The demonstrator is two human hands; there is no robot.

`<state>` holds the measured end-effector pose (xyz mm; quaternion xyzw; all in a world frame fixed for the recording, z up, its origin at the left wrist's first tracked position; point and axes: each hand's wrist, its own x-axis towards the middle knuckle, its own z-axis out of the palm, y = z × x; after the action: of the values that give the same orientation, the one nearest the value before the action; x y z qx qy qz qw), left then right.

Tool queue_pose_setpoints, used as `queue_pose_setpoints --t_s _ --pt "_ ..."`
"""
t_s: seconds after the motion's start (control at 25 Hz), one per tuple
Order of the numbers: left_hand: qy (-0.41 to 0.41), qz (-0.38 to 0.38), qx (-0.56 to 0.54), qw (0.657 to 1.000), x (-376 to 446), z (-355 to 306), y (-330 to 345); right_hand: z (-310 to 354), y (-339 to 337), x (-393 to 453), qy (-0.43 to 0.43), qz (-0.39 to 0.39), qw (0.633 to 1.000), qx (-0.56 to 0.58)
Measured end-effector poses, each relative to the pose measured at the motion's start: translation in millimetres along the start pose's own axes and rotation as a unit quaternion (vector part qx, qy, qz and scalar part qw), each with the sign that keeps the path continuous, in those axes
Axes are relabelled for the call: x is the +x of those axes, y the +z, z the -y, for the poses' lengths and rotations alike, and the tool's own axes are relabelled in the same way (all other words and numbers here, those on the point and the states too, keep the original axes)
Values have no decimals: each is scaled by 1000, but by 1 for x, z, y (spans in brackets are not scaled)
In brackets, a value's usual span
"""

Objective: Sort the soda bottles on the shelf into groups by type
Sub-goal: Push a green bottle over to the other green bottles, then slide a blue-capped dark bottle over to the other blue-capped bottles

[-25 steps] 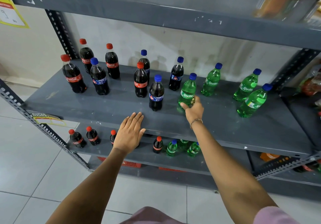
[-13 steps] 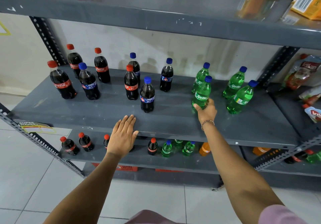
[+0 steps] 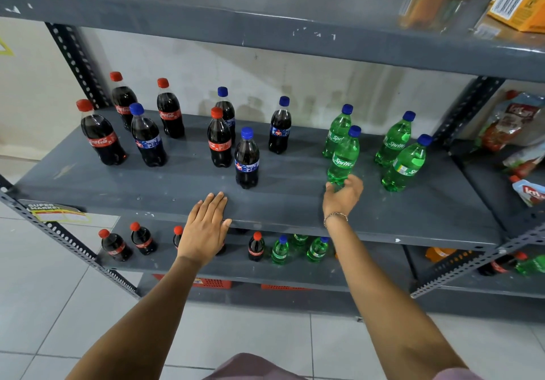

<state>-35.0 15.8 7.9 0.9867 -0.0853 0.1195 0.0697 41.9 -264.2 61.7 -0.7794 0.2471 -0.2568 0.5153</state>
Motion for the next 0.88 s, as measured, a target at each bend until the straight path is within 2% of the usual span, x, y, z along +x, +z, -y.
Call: queue_pose_setpoints --t_s 0.08,0.12,0.2,0.28,0.36,0.48,0.88 --pt "0 0 -1 1000 0 0 0 7 14 -26 -24 8 1000 9" --pt "1 0 -2 1000 -1 0 0 13 22 -37 -38 43 998 9" --pt "1 -3 -2 1000 -1 0 0 28 38 -54 -43 164 985 12" --pt "3 -3 -1 1000 -2 0 0 42 53 -66 -45 296 954 -12" --pt "6 -1 0 1000 -2 0 0 53 64 -72 -61 359 930 -51" --pt "7 -4 3 1000 0 1 0 64 72 -74 -77 369 926 -29" --pt "11 -6 2 1000 -1 2 2 56 76 -67 -34 362 932 4"
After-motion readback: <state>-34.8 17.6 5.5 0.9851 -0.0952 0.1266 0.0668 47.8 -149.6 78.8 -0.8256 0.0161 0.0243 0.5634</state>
